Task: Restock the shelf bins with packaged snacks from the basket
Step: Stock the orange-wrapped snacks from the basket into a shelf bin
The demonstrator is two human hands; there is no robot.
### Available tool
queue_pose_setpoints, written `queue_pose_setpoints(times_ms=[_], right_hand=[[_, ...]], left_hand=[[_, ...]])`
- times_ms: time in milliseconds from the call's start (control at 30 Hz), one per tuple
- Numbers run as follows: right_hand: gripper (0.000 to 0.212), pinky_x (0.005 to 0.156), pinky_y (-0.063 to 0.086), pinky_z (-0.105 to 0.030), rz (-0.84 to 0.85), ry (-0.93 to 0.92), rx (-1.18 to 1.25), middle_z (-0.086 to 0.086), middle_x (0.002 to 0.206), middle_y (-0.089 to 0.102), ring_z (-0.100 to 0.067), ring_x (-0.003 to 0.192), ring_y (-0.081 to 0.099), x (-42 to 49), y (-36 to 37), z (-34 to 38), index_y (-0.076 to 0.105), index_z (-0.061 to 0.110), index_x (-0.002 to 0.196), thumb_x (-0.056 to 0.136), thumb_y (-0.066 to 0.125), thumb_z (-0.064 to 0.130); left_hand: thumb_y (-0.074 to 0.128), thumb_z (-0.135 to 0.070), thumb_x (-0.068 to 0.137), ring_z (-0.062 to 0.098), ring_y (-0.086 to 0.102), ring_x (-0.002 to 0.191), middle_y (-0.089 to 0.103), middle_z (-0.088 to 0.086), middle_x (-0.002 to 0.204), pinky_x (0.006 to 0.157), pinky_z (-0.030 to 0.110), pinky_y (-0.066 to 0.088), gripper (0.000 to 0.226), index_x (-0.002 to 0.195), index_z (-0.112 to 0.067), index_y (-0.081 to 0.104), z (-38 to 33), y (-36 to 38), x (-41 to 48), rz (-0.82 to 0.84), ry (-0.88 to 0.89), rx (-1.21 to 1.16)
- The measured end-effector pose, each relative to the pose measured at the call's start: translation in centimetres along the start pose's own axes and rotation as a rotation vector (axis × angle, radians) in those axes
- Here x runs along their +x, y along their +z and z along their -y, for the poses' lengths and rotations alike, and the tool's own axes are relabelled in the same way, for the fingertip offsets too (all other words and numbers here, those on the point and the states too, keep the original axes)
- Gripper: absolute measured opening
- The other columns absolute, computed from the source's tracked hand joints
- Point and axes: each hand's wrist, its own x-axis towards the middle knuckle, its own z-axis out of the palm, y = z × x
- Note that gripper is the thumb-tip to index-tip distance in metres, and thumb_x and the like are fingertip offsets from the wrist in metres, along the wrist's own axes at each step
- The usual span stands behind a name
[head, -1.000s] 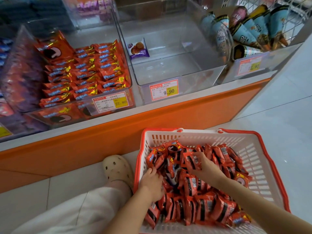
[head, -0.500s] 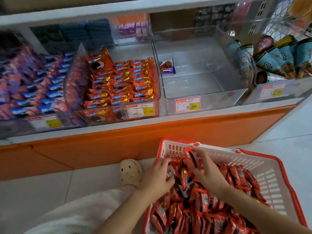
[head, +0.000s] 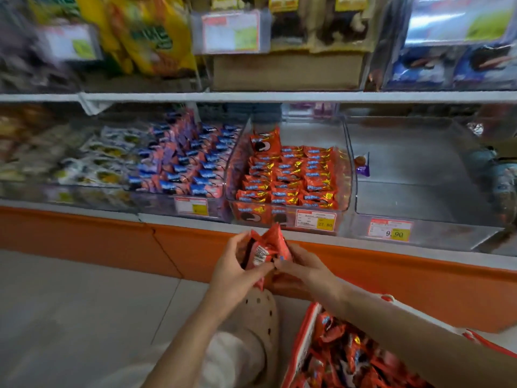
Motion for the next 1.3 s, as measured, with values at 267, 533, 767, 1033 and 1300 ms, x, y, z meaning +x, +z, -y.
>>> queue_pose_setpoints(times_ms=[267, 533, 767, 1033, 1300], right_hand=[[0.029, 0.070, 0.056, -0.027, 0.044, 0.002, 0.055, -0.010, 0.102, 0.067, -0.018, 0.083, 0.067, 1.0, 4.1, 2.1, 0.055, 0.011, 0.118, 0.092, 0.048, 0.000], [0.021, 0.075, 0.048, -0.028, 0.092, 0.024, 0.058, -0.008, 0.101, 0.068, -0.020, 0.089, 0.065, 1.3, 4.2, 4.5, 0.056, 0.012, 0.111, 0.090, 0.055, 0.012], [0.035, 0.082, 0.044, -0.026, -0.027, -0.055, -0.012, -0.008, 0.113, 0.065, -0.015, 0.096, 0.060, 4.6, 3.9, 5.6, 0.053, 0.012, 0.118, 0.085, 0.064, 0.012], [0.027, 0.081, 0.056, -0.038, -0.216, -0.137, -0.043, -0.005, 0.109, 0.065, -0.022, 0.099, 0.065, 10.5, 2.3, 8.3, 0.056, 0.020, 0.116, 0.091, 0.058, 0.030], [0.039, 0.086, 0.048, -0.030, -0.585, -0.276, -0.796, -0.010, 0.117, 0.064, -0.025, 0.107, 0.061, 20.2, -3.2, 12.7, 0.060, 0.004, 0.116, 0.082, 0.072, 0.019]], left_hand=[[0.077, -0.016, 0.077, 0.001, 0.054, 0.106, 0.054, -0.011, 0.119, 0.074, 0.000, 0.038, 0.068, 0.135, -0.024, 0.043, -0.3, -6.4, -2.7, -0.243, 0.098, 0.170], [0.071, -0.022, 0.083, -0.003, 0.047, 0.098, 0.046, -0.011, 0.121, 0.065, 0.000, 0.036, 0.070, 0.143, -0.025, 0.035, -2.1, -10.9, -2.7, -0.287, 0.144, 0.244], [0.060, -0.023, 0.092, 0.004, 0.053, 0.099, 0.050, -0.004, 0.117, 0.074, 0.015, 0.043, 0.038, 0.123, -0.035, 0.043, -2.6, -12.4, 0.7, -0.255, 0.141, 0.123], [0.054, -0.026, 0.095, 0.016, 0.052, 0.098, 0.047, -0.002, 0.106, 0.073, 0.016, 0.038, 0.027, 0.120, -0.017, 0.052, -2.8, -13.0, 6.5, -0.317, 0.233, 0.223], [0.065, -0.023, 0.088, 0.012, 0.058, 0.101, 0.059, -0.001, 0.109, 0.087, 0.025, 0.047, 0.032, 0.117, -0.019, 0.054, -4.4, -12.4, 11.3, -0.337, 0.325, 0.097]])
